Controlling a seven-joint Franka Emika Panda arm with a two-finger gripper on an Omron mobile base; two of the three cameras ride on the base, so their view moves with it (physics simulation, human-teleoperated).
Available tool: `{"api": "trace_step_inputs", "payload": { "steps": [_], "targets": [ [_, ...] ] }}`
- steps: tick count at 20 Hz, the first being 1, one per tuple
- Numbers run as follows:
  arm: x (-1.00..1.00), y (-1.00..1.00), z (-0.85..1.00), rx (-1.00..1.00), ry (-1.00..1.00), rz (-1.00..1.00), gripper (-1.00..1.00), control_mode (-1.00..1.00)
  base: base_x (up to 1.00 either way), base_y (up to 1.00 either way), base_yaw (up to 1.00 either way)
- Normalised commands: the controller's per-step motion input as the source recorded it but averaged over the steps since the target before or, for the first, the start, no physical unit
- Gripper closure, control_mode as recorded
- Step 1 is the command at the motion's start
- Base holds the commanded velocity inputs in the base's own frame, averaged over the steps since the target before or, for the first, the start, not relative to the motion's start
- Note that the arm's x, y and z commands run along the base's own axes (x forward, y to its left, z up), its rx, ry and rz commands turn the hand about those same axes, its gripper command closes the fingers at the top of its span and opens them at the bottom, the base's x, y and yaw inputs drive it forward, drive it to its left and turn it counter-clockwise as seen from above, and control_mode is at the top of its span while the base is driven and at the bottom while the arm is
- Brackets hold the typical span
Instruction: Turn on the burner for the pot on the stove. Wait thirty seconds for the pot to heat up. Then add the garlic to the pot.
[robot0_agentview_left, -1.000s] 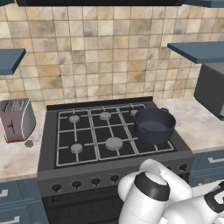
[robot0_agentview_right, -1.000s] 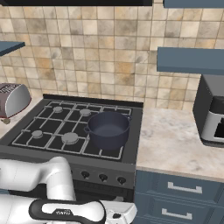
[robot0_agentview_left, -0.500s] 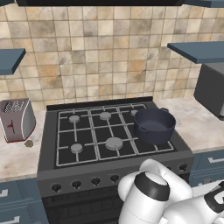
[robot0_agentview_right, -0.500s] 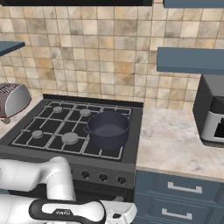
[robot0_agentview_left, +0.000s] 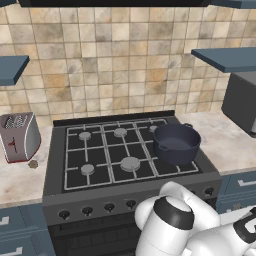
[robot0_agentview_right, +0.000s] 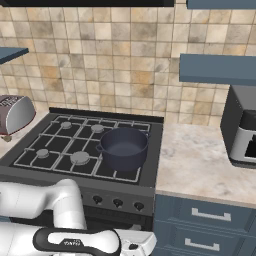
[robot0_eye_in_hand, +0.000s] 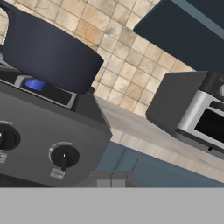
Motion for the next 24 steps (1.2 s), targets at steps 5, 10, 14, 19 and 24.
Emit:
{"api": "trace_step_inputs", "payload": {
  "steps": [5, 10, 14, 19, 24],
  "targets": [
    [0.0, 0.0, 0.0, 0.0, 0.0, 0.0, 1.0, -1.0, 0.0, 0.0, 0.0],
    [0.0, 0.0, 0.0, 0.0, 0.0, 0.0, 1.0, -1.0, 0.0, 0.0, 0.0],
    [0.0, 0.0, 0.0, 0.0, 0.0, 0.0, 1.0, -1.0, 0.0, 0.0, 0.0],
    [0.0, 0.0, 0.0, 0.0, 0.0, 0.0, 1.0, -1.0, 0.0, 0.0, 0.0],
    [0.0, 0.0, 0.0, 0.0, 0.0, 0.0, 1.0, -1.0, 0.0, 0.0, 0.0]
  ]
}}
